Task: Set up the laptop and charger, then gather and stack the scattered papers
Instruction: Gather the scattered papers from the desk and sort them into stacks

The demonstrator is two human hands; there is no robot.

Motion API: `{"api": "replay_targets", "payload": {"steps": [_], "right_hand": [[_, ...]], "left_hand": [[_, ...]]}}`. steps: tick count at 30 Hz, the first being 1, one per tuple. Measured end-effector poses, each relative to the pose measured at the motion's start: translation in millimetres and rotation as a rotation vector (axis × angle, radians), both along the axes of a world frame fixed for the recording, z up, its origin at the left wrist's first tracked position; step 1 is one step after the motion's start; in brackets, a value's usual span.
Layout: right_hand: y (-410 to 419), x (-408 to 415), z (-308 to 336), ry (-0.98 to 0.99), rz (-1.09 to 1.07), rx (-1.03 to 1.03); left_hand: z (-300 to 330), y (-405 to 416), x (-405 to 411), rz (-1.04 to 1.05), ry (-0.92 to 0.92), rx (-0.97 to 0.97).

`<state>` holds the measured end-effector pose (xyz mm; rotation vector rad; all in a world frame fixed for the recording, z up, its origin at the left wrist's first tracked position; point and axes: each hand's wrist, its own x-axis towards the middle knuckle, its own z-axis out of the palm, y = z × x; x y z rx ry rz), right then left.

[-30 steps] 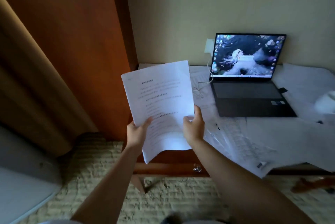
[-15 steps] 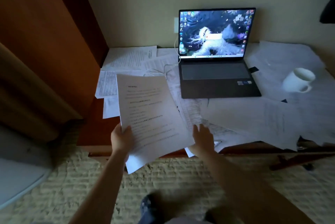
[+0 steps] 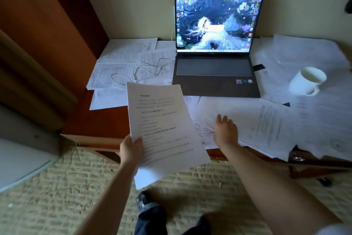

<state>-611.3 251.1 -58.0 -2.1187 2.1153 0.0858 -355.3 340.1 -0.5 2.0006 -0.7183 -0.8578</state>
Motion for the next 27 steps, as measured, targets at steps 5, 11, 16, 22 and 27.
{"api": "replay_targets", "payload": {"steps": [5, 11, 16, 22, 27], "right_hand": [[-1.7, -6.9, 0.0, 0.044, 0.171, 0.044], [-2.6, -20.2, 11.9, 0.078, 0.162, -0.021], [18.5, -9.0, 23.5, -0.135, 0.178, -0.047], [55.9, 11.2, 26.3, -0.352, 0.239, -0.400], [57.7, 48.6, 58.7, -0.731, 0.612, -0.574]], "left_hand": [[-4.8, -1.9, -20.7, 0.012, -0.004, 0.027], [-13.8, 3.7, -34.4, 0.065, 0.046, 0.063], [-16.1, 6.1, -35.0, 0.159, 0.002, 0.061], [-22.7, 13.6, -21.1, 0.147, 0.018, 0.138], [-33.8, 16.5, 1.5, -0.071, 0.490, 0.198]]}}
